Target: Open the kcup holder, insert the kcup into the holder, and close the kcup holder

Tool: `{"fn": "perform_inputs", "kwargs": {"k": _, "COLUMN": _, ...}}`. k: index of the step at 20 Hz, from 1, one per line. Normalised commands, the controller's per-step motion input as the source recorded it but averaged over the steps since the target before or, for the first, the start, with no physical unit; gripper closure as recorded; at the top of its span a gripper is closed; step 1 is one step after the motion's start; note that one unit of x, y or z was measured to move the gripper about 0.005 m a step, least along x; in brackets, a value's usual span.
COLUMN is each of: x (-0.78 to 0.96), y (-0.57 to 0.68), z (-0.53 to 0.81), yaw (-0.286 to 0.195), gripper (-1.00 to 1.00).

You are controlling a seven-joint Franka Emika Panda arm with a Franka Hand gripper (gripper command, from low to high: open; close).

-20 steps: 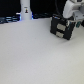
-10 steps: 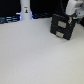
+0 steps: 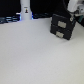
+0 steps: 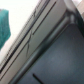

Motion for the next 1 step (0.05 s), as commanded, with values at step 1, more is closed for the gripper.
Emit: {"fn": "perform_inputs", "kwargs": {"k": 1, "x": 0.03, "y": -0.02, "z": 0.05, "yaw": 0.017, "gripper": -1.00}}
